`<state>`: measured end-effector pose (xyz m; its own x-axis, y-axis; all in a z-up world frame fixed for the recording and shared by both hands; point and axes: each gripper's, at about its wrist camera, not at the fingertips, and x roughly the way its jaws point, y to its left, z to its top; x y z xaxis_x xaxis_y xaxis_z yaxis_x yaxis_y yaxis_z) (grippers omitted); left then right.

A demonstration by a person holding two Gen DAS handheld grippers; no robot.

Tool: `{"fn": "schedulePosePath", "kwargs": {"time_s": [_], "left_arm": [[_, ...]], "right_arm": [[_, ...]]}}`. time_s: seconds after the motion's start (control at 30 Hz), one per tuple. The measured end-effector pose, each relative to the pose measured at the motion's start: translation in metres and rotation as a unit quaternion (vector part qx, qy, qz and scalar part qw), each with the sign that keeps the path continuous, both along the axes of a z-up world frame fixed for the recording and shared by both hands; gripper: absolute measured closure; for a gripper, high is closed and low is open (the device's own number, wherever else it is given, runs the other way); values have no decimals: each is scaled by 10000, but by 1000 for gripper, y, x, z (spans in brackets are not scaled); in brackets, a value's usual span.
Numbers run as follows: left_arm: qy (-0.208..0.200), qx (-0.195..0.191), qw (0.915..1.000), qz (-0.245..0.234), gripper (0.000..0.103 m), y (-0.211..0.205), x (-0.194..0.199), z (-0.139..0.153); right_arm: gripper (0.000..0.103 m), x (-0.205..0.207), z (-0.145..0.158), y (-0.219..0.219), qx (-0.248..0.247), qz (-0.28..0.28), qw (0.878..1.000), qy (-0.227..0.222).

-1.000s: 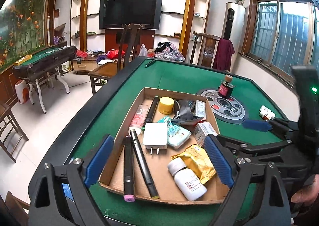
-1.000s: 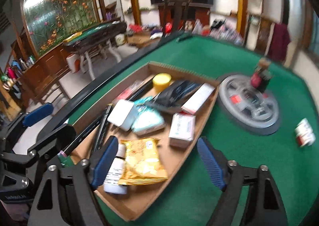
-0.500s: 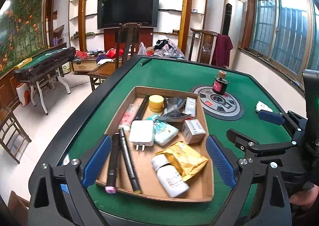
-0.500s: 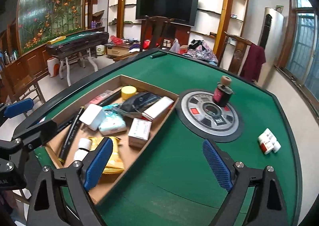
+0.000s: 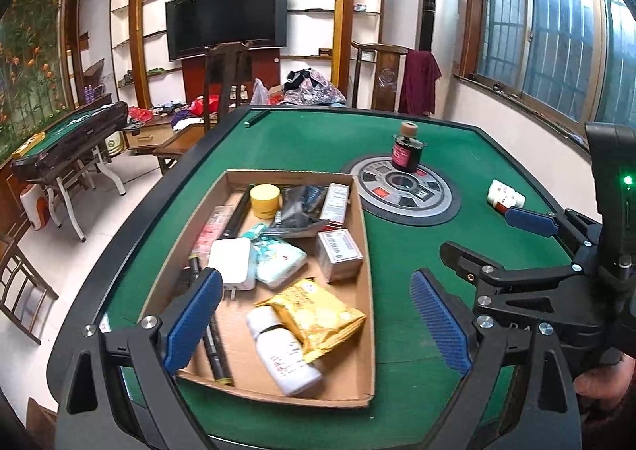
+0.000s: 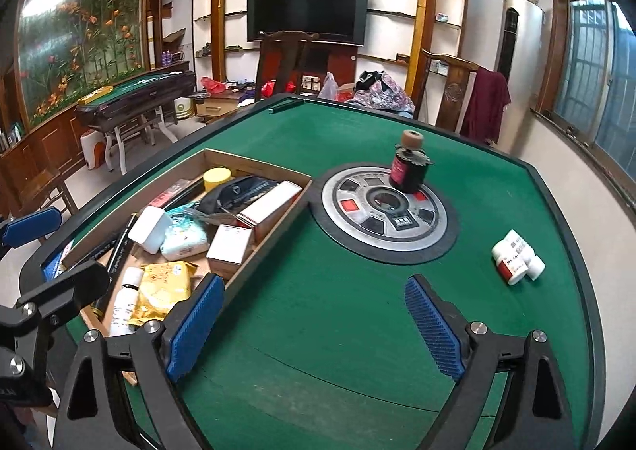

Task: Organize objects
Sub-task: 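Move both tools back over the table toward the two white pill bottles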

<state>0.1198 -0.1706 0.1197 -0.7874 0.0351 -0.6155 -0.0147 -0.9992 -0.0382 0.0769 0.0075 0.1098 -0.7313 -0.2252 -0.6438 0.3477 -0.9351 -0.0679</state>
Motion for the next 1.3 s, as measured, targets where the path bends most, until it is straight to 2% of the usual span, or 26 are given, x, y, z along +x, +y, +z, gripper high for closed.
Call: {"fn": "schedulePosePath", "kwargs": {"time_s": [0.3,0.43,0.63,0.73,0.87,1.0,1.07,1.13,1.3], "left_arm": [[-128,-35,9997,-197,8,25,-10,-4],[-215,61,9991,-351,8,40,-20,-6],[-535,277,9958,-687,8,72,-45,-19],[-767,437,9923,-871,8,89,-57,-32],[-937,554,9886,-1041,8,101,-61,-45],[-1034,584,9866,-1118,8,104,-64,-51],[-1051,579,9862,-1139,8,104,-66,-52],[-1052,573,9863,-1134,8,102,-67,-52],[-1138,638,9853,-1106,8,98,-72,-54]], "right_arm": [[8,-8,-8,17,-62,-143,9998,-134],[8,-11,-12,25,-37,-210,9996,-164],[8,-25,-16,59,296,-569,9978,-140],[8,-45,-15,105,280,-925,9949,-295],[8,-87,-17,183,-3,-1463,9882,-458],[8,-129,-23,257,-1135,-1649,9765,-798],[8,-146,-26,276,-1382,-1729,9713,-873],[8,-164,-28,283,-1312,-1808,9708,-871],[8,-201,-42,275,-692,-1670,9783,-1012]]}}
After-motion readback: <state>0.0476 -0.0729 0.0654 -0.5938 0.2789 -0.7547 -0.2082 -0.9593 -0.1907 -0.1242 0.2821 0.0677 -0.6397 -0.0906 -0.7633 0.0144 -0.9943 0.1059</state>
